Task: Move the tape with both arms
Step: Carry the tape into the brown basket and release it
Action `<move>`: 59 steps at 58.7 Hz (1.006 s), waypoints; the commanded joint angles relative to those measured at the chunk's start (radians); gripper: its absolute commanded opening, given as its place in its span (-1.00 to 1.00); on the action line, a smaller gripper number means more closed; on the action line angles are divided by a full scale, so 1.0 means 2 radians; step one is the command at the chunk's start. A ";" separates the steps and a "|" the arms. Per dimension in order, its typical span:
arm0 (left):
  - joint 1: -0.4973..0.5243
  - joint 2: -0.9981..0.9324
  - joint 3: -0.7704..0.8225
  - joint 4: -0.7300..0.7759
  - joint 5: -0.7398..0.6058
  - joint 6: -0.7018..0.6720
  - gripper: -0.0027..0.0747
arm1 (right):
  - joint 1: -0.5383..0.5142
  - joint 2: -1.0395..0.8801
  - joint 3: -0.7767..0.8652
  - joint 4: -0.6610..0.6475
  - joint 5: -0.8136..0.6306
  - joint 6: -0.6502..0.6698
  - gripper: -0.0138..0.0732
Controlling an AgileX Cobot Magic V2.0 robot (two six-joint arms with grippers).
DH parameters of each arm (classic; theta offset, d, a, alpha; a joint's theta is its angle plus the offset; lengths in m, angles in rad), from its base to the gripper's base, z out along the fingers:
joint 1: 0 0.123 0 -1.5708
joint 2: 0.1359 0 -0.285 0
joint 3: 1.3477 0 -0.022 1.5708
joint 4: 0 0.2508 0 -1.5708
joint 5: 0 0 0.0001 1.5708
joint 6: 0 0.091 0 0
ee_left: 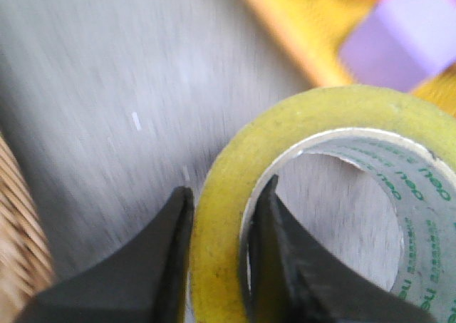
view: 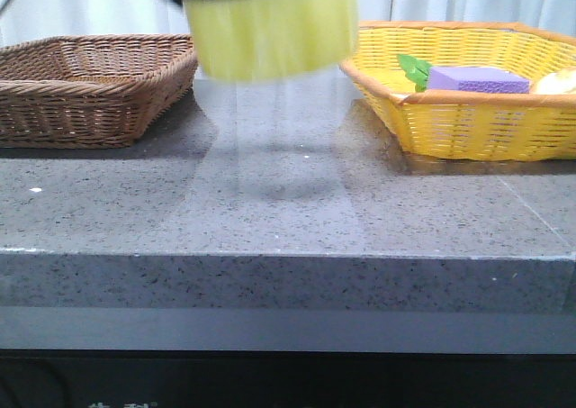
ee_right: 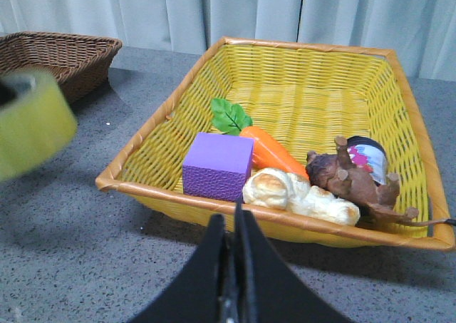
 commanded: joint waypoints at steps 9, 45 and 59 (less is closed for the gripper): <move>0.055 -0.027 -0.067 0.017 -0.034 -0.009 -0.87 | -0.003 0.002 -0.012 0.000 -0.050 -0.003 -0.86; 0.265 0.053 -0.065 0.017 -0.026 -0.009 -0.87 | -0.003 0.002 -0.012 0.000 -0.054 -0.003 -0.86; 0.265 0.080 -0.059 0.017 -0.022 -0.009 -0.41 | -0.003 0.002 -0.012 0.000 -0.054 -0.003 -0.86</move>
